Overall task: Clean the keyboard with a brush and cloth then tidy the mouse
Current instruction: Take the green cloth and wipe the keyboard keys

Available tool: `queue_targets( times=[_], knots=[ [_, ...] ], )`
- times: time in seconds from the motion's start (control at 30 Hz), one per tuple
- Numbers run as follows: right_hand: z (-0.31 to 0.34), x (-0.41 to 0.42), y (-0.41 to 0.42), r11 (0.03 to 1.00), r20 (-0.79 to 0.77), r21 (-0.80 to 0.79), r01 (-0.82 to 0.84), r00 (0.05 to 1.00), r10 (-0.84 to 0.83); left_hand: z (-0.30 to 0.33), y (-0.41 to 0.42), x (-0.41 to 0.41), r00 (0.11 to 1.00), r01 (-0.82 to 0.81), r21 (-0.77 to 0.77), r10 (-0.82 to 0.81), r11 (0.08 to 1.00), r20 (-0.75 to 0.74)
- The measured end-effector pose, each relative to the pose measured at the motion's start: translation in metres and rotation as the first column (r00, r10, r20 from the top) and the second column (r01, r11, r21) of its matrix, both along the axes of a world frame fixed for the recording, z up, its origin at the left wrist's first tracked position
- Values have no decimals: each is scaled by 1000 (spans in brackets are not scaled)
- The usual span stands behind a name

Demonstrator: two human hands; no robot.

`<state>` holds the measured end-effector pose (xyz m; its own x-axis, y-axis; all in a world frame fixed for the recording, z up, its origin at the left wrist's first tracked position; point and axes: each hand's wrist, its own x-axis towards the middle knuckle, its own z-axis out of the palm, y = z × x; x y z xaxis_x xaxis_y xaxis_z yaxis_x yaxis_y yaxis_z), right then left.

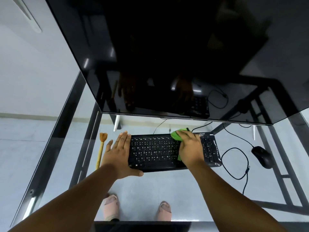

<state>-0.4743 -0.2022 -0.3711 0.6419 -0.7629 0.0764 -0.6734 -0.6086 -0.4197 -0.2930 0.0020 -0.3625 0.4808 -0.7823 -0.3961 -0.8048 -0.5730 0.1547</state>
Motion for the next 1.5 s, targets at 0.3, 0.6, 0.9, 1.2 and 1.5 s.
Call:
queue_targets(
  times=[0.3,0.6,0.9,1.2,1.5],
  knots=[
    [0,-44,-13,992,175,-46,116,979,-107,0,-29,-27,999,-25,-119,28,993,26],
    [-4,-62,-64,981,7,9,196,981,-196,0,-89,-65,987,160,-26,-160,987,-5],
    [-5,-86,-75,997,4,-25,-79,997,79,8,-108,-74,993,109,84,-113,990,35],
    [-3,-62,-67,990,-16,28,-136,991,136,13,-114,-81,997,70,98,-74,993,39],
    [-5,-76,-71,997,-51,11,73,996,-72,12,-111,-79,998,67,60,-68,996,9]
  ],
)
